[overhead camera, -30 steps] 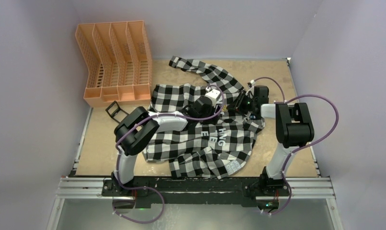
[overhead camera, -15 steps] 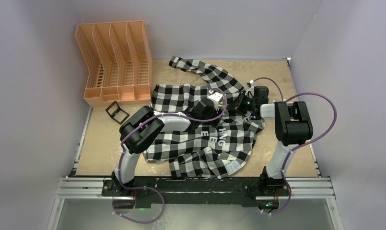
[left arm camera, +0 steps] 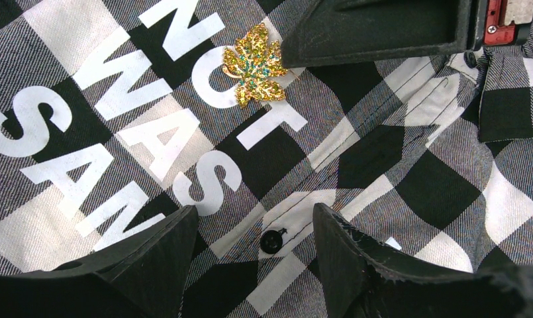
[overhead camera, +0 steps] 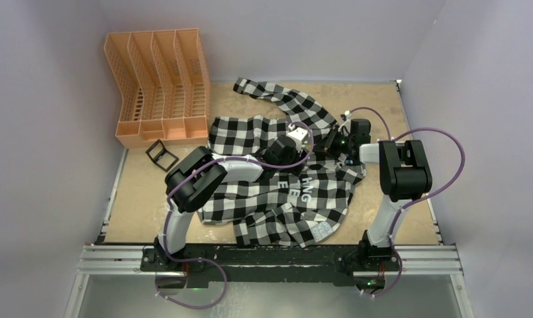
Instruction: Remove the brooch from the garment
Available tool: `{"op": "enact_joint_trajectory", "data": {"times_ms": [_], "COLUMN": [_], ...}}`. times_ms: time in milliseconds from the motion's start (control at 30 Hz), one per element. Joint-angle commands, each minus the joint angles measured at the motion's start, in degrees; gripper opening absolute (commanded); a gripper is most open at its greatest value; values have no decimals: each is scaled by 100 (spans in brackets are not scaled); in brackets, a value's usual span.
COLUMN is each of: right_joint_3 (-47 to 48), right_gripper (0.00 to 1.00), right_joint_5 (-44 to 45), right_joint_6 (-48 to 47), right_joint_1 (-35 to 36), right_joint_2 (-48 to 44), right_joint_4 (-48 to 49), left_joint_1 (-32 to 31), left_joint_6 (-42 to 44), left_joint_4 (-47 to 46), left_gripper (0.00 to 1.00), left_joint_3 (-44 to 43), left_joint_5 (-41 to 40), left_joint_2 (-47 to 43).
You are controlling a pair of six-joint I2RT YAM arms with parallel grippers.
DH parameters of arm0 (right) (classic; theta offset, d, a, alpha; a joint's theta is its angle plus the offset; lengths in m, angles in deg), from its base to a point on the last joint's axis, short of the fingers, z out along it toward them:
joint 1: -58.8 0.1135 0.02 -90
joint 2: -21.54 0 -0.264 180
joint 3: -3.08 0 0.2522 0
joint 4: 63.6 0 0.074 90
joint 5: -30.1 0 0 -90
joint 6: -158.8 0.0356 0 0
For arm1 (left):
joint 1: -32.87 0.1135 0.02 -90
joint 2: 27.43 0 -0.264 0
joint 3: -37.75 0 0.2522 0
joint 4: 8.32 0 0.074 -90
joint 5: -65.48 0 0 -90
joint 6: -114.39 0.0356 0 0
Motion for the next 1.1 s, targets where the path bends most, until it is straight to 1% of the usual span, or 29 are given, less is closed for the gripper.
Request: {"op": "enact_joint_trajectory", "data": {"times_ms": [0,133,400,533,700,1067], "right_joint_3": [57,107,227,289,397,605], "right_gripper": [16,13,0,0,0,0], "right_joint_5": [-215,-250,-396,-577,-593,-709], "right_joint_6": [119,112,33,-21,-90,-47], "right_joint_1": [2,1,-33,-161,-165,-168], "right_joint_2": [113,210,393,448,467,686], "right_joint_4": [259,279,327,384,401,721], "left_joint_1": [-47,-56,-56,-54,-56,-52], "left_joint_6": [69,66,70,78,75,88], "left_joint_4": [128,130,150,187,209,243], "left_gripper": [62,62,62,61,60,59], "left_joint_3": [54,112,267,402,582,691], "left_joint_5": [16,26,62,60,61,53], "left_joint_2": [6,-21,-97,-109,-141,-215]}}
